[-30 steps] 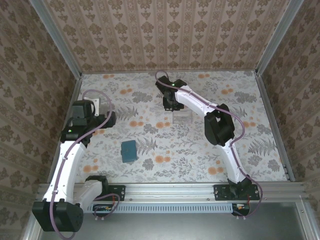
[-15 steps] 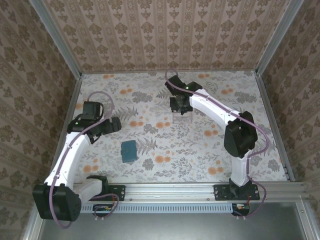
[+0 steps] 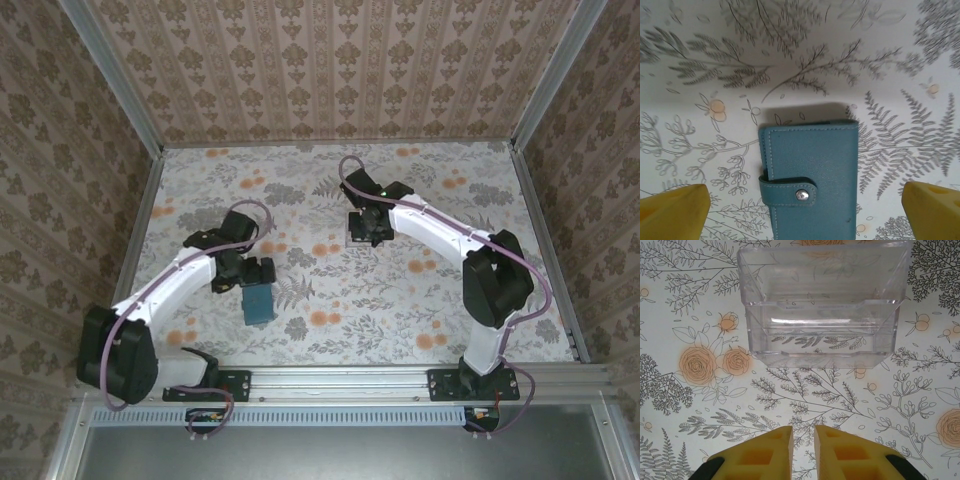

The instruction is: Take the credit cards out of the card holder

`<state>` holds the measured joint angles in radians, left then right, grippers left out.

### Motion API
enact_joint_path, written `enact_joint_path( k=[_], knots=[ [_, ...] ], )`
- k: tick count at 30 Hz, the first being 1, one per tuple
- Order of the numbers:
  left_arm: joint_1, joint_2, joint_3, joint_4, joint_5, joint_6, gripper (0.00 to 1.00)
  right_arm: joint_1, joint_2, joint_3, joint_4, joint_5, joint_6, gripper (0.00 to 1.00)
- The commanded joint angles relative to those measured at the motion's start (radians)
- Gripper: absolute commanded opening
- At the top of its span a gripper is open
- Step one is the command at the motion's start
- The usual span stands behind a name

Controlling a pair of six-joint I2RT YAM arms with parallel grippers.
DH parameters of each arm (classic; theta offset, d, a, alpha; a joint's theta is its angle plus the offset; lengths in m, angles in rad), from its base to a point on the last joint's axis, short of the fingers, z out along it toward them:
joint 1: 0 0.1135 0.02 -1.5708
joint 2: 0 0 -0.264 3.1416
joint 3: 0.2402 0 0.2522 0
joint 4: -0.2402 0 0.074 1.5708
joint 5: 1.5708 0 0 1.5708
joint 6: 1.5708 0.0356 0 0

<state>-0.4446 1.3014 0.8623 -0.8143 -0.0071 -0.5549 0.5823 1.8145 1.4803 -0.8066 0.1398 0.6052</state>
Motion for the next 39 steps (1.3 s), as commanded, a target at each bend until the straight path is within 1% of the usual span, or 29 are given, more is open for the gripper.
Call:
enact_joint_path(
  k=[1,10,14,26,29,32,34,39],
  knots=[
    [-0.03,0.046,-0.029,0.025,0.005,-0.05,1.0,0.001,-0.046,-0.028,0.023,-0.025,0.012,0.19],
    [-0.062,0.149,-0.094,0.127,0.073,-0.096,0.99,0.001,-0.077,-0.066,0.027,-0.025,0.022,0.2],
    [-0.064,0.168,-0.107,0.129,0.068,-0.106,0.98,0.002,-0.085,-0.078,0.032,-0.026,0.029,0.2],
    [-0.082,0.199,-0.095,0.123,0.058,-0.101,0.85,0.004,-0.089,-0.087,0.04,-0.028,0.032,0.19],
    [-0.089,0.209,-0.085,0.119,0.053,-0.106,0.8,0.004,-0.09,-0.085,0.037,-0.024,0.029,0.19],
    [-0.106,0.21,-0.069,0.108,0.056,-0.112,0.76,0.004,-0.094,-0.08,0.031,-0.019,0.022,0.19],
    [-0.124,0.217,-0.047,0.09,0.052,-0.114,0.76,0.004,-0.099,-0.083,0.033,-0.016,0.021,0.19],
    [-0.209,0.238,0.024,0.045,0.028,-0.152,0.75,0.001,-0.105,-0.089,0.042,-0.017,0.019,0.19]
  ],
)
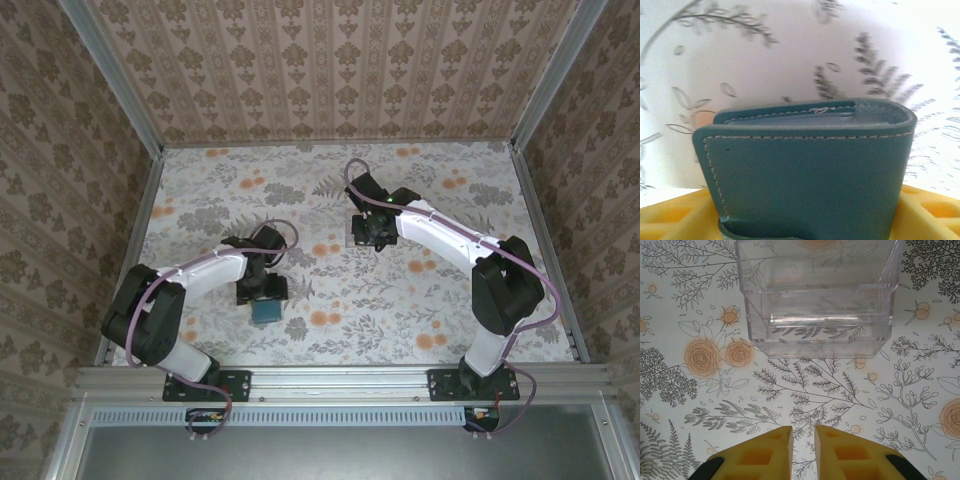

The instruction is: Take the credit cards out of the card holder

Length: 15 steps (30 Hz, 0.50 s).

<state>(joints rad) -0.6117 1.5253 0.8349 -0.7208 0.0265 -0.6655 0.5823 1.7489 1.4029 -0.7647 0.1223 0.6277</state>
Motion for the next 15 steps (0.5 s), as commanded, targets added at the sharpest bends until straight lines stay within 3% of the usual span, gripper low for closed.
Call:
enact_joint_path(
  k=[1,15],
  knots=[
    [-0.058,0.018,0.063,-0.053,-0.008,-0.048,0.76,0.0,-0.041,-0.01,-0.002,0.0,-0.005,0.19],
    [-0.319,0.21,0.336,-0.025,0.004,-0.205,0.76,-0.097,-0.16,-0.149,0.025,-0.015,-0.026,0.19]
  ],
)
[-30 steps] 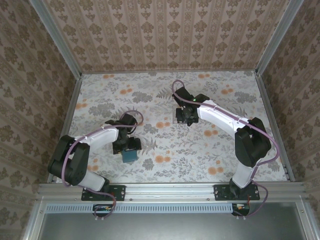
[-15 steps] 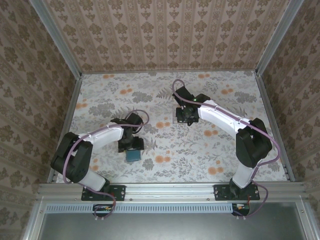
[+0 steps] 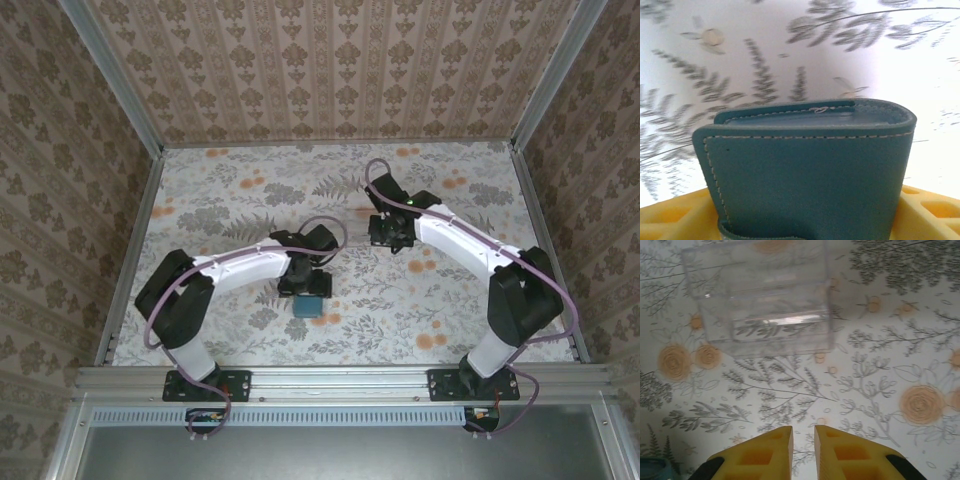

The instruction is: Take the credit cards out of the card holder

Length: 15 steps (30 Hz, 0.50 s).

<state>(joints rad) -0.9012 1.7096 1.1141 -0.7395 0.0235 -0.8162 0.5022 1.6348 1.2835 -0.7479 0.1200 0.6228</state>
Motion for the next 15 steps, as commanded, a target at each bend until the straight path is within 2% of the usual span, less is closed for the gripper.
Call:
enact_joint_path(
  k=[1,7,15],
  knots=[
    [-0.043,0.044,0.081,-0.008,0.009,-0.059,0.76,-0.025,-0.055,-0.041,0.011,-0.016,-0.023,0.19],
    [-0.1,0.146,0.184,-0.034,0.021,-0.085,0.76,-0.063,-0.093,-0.094,0.022,-0.029,-0.031,0.19],
    [-0.125,0.208,0.229,-0.043,0.048,-0.109,0.78,-0.079,-0.11,-0.14,0.042,-0.043,-0.033,0.19]
  ],
)
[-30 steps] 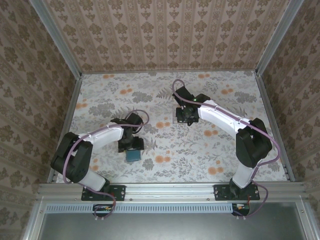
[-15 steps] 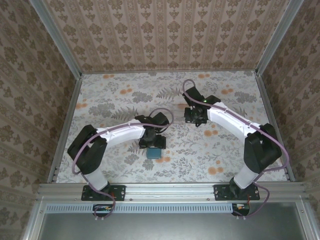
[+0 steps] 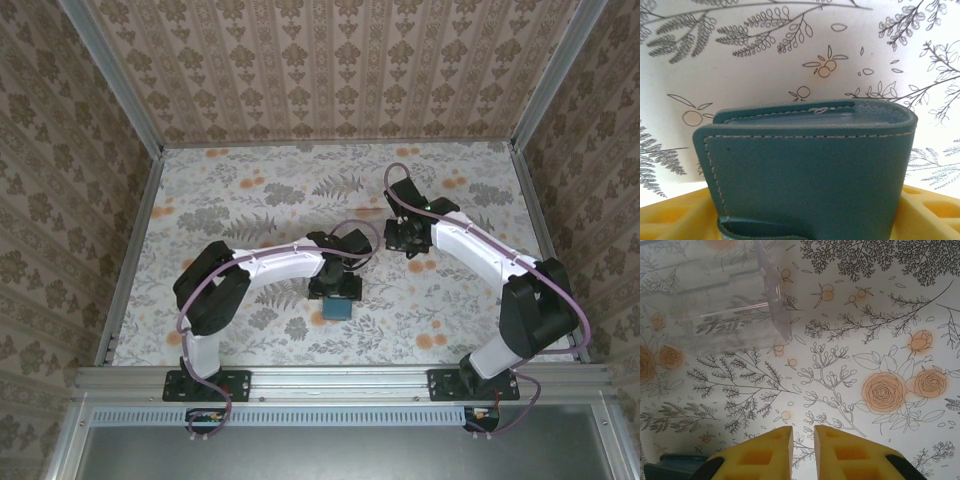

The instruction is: Take the credit cards out of the card holder

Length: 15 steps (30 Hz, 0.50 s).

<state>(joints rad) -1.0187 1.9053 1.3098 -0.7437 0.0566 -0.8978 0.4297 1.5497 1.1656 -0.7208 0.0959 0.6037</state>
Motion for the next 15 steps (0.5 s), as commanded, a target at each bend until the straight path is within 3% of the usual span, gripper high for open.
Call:
enact_joint_path(
  k=[1,9,15],
  knots=[
    [-0.006,0.016,0.035,-0.042,0.017,-0.027,0.78,-0.008,-0.023,-0.024,0.014,-0.023,-0.014,0.19],
    [-0.004,0.008,0.069,-0.096,0.002,-0.011,0.88,-0.008,-0.044,-0.043,0.017,-0.029,-0.005,0.19],
    [-0.004,-0.028,0.084,-0.144,-0.024,0.009,0.86,-0.007,-0.077,-0.051,0.009,-0.032,0.008,0.19]
  ],
)
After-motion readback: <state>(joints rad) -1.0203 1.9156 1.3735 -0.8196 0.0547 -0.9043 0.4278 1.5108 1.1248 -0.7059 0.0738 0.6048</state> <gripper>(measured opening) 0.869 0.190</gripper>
